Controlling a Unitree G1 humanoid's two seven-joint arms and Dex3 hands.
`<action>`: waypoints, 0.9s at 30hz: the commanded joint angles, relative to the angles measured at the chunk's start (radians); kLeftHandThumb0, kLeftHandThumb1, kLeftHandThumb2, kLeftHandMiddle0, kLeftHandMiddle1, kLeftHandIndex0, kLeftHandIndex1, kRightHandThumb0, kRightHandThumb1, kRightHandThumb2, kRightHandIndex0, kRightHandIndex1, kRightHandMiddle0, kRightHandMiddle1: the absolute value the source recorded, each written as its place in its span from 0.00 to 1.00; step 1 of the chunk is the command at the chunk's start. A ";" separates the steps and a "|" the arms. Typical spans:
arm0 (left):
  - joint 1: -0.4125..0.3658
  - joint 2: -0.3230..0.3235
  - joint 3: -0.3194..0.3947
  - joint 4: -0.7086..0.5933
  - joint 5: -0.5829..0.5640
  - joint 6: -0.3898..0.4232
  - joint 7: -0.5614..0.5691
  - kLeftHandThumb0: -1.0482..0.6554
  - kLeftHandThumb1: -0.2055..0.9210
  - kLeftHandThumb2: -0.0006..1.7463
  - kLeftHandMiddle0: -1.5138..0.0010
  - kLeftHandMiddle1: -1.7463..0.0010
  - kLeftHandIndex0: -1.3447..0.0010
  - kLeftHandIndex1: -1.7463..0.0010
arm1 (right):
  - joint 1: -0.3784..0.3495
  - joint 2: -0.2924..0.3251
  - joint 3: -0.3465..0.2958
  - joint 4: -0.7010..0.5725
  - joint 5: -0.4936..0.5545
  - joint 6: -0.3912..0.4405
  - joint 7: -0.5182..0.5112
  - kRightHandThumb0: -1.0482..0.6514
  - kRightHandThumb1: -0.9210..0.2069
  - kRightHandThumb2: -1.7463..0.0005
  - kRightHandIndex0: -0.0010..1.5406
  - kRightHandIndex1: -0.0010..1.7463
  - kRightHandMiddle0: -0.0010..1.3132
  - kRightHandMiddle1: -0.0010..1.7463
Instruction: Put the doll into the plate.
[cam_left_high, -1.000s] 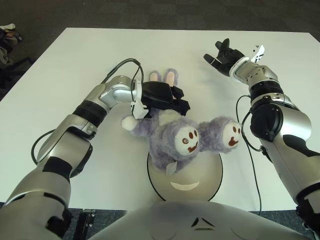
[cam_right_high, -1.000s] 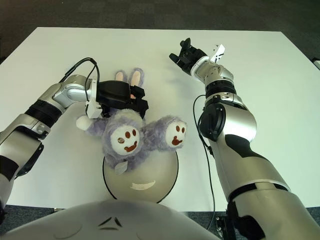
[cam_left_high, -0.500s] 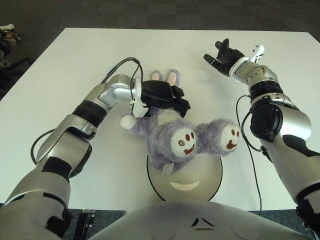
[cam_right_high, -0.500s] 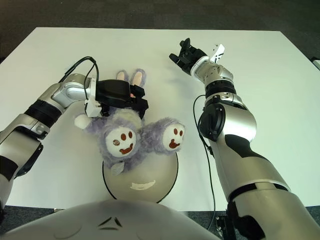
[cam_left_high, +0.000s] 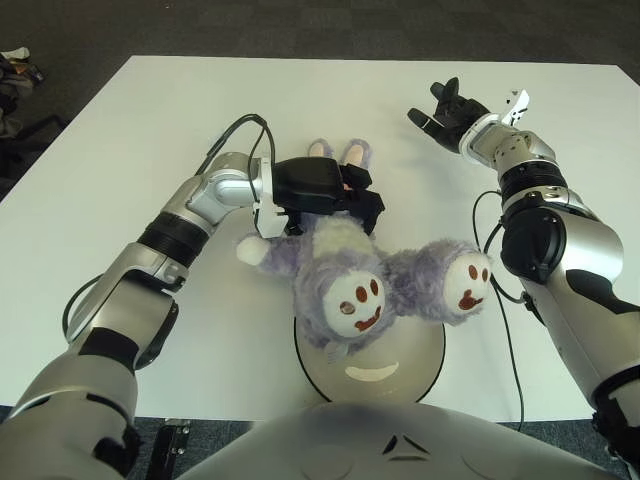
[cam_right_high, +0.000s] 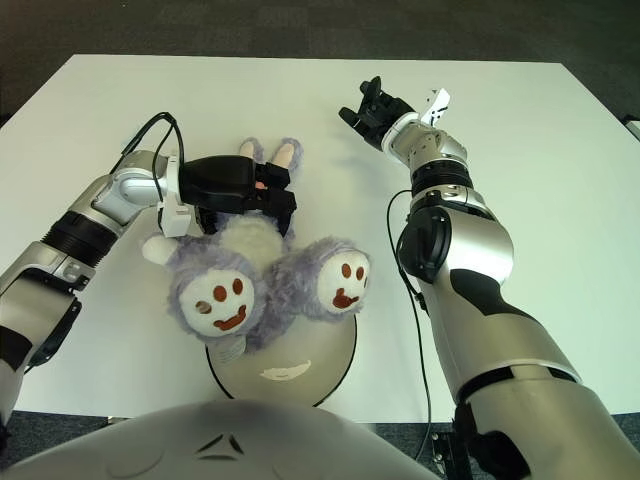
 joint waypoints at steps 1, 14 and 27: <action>0.000 0.024 0.030 -0.047 -0.017 0.061 -0.017 0.61 0.28 0.89 0.57 0.00 0.52 0.01 | -0.004 -0.009 -0.007 0.003 0.012 0.000 0.003 0.69 0.72 0.14 0.11 0.67 0.13 0.79; 0.043 0.000 0.099 -0.107 -0.126 0.162 -0.005 0.61 0.19 0.89 0.46 0.00 0.39 0.20 | -0.006 -0.009 -0.010 0.006 0.012 -0.001 0.000 0.70 0.72 0.14 0.11 0.67 0.12 0.79; 0.133 0.054 0.115 -0.281 -0.231 0.264 -0.088 0.61 0.16 0.97 0.45 0.00 0.48 0.03 | -0.011 -0.008 -0.011 0.005 0.013 0.002 -0.005 0.69 0.70 0.14 0.16 0.70 0.14 0.80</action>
